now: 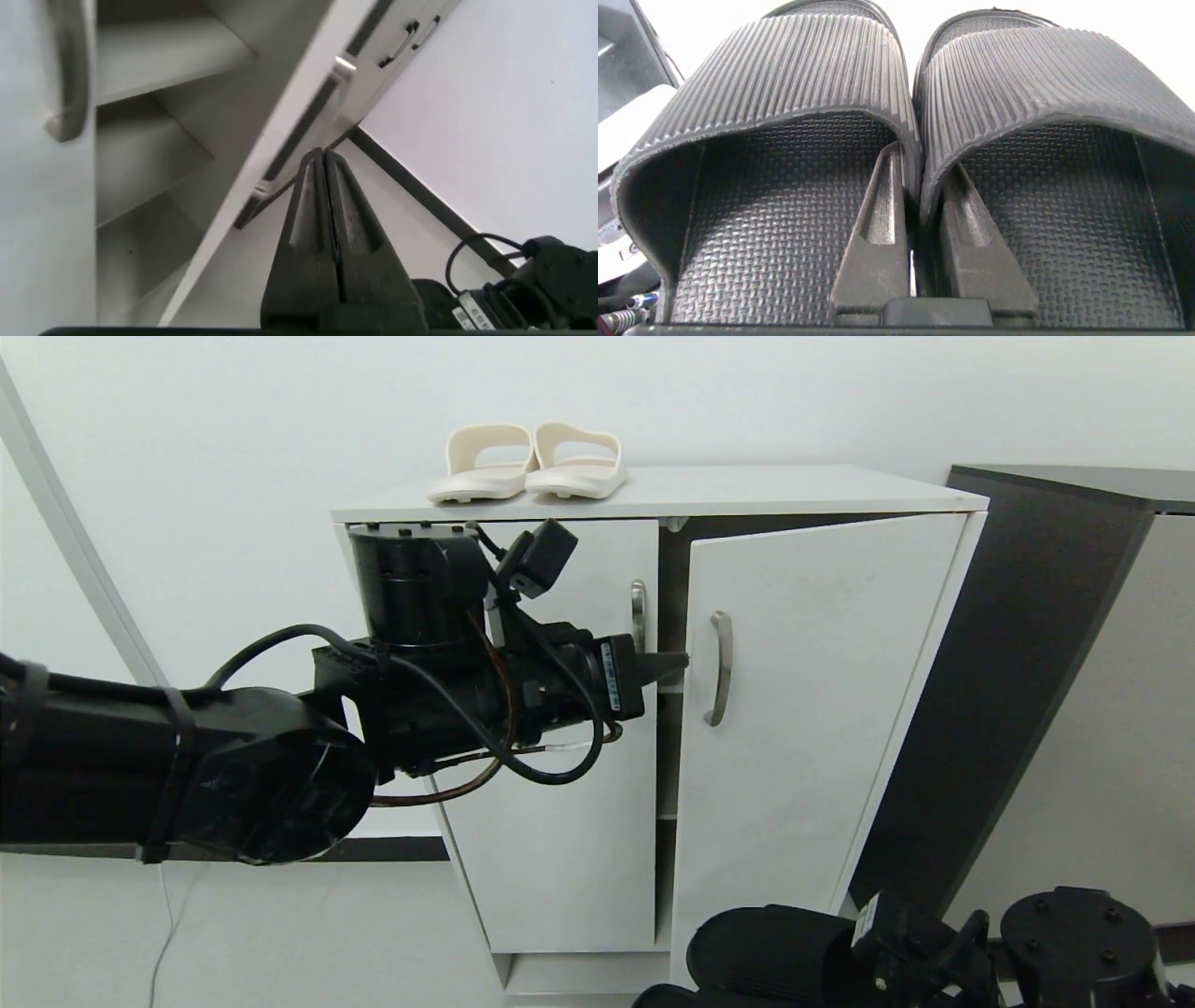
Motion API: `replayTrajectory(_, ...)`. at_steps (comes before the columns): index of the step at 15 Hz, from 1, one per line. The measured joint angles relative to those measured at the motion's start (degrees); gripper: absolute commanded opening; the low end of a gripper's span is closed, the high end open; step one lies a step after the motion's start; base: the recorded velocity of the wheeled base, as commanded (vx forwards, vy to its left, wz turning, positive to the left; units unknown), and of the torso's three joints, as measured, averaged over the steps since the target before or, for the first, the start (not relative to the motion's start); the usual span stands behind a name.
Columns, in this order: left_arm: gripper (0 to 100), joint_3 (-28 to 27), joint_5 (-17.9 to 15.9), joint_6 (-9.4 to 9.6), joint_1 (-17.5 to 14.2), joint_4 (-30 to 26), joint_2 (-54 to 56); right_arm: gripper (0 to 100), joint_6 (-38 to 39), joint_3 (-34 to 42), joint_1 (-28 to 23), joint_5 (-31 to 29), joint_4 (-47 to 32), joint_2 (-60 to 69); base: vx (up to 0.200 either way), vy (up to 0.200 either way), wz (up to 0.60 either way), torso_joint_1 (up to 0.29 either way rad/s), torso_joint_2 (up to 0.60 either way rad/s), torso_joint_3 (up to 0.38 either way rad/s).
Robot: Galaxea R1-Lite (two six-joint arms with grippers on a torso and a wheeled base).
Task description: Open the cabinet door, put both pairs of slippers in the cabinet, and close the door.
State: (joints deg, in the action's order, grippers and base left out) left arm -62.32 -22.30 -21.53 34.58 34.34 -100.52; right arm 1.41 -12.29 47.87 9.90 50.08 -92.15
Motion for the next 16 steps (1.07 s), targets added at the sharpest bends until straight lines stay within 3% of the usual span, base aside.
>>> replayTrajectory(4,0,-1.18,-0.22,-0.06,-1.32,0.01,-1.10,0,0.00,0.09,0.11,0.09,0.00,-0.11,0.000,0.000,0.00,0.000,0.00,0.000)
replayTrajectory(9,0,-9.26,0.29,0.00,-1.51,0.00,-7.96,0,-0.62,0.37,0.09,0.02,-0.10,-0.24,0.000,0.000,0.00,0.000,0.00,0.000)
replayTrajectory(12,0,-11.14,0.33,-0.63,-1.43,0.00,-10.73,0,-0.73,0.50,0.11,-0.02,-0.11,-0.41,0.000,0.000,0.00,0.000,0.00,0.000)
replayTrajectory(16,0,-11.54,0.32,-1.40,-1.32,0.04,-11.91,0,-0.71,0.50,0.28,0.00,-0.10,-0.66,-0.200,0.000,0.00,0.007,0.00,0.000)
